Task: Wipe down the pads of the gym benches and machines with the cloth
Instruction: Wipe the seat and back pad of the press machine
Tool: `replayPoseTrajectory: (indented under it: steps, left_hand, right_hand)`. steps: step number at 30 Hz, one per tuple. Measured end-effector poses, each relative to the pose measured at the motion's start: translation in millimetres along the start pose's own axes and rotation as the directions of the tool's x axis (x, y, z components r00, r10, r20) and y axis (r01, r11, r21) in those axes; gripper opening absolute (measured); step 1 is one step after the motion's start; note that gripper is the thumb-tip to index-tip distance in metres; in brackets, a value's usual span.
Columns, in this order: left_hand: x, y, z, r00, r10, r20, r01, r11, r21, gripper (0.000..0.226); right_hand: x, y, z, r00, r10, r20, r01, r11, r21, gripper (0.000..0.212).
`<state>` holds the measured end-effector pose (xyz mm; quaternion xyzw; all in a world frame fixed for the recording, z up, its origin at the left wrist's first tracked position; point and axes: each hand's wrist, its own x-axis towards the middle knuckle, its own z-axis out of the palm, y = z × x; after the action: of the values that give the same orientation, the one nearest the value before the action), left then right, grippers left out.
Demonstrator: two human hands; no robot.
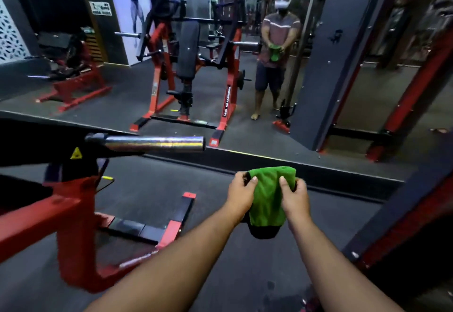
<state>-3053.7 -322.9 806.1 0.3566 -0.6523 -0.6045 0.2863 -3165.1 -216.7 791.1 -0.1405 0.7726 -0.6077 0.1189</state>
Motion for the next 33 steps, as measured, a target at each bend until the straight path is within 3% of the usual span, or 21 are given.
replayPoseTrajectory:
  steps: [8, 12, 17, 22, 24, 26, 28, 33]
  left_hand:
    - [192, 60, 71, 0.990, -0.021, 0.139, 0.011, 0.997, 0.074, 0.026]
    - [281, 67, 93, 0.974, -0.101, 0.202, 0.113, 0.992, -0.048, 0.039]
    - [401, 71, 102, 0.986, -0.084, 0.146, 0.092, 0.995, -0.049, 0.023]
    - [509, 60, 58, 0.992, -0.115, -0.048, 0.112, 0.992, -0.065, 0.028]
    - [549, 57, 25, 0.973, -0.145, -0.179, 0.122, 0.983, -0.134, 0.021]
    - [560, 61, 1, 0.974, -0.126, -0.191, 0.098, 0.984, -0.148, 0.014]
    - [583, 61, -36, 0.954, -0.125, -0.272, 0.083, 0.984, -0.159, 0.018]
    - [624, 51, -134, 0.905, -0.133, -0.405, 0.054, 0.978, -0.200, 0.020]
  right_hand:
    - [167, -53, 48, 0.981, 0.045, -0.187, -0.072, 0.988, -0.139, 0.086]
    - [243, -65, 77, 0.959, -0.028, -0.282, -0.005, 0.994, -0.114, 0.086]
    - [357, -68, 141, 0.952, -0.084, -0.294, 0.039, 0.987, -0.154, 0.082]
    - [450, -80, 229, 0.988, -0.150, -0.030, 0.143, 0.976, -0.166, 0.072]
    - [485, -89, 280, 0.968, -0.204, 0.144, 0.227, 0.960, -0.166, 0.066]
    - [496, -93, 303, 0.949, -0.215, 0.231, 0.250, 0.960, -0.131, 0.061]
    - [514, -102, 350, 0.894, -0.268, 0.360, 0.316, 0.945, -0.081, 0.055]
    - [540, -125, 478, 0.731, -0.242, 0.638, 0.287, 0.957, 0.035, 0.044]
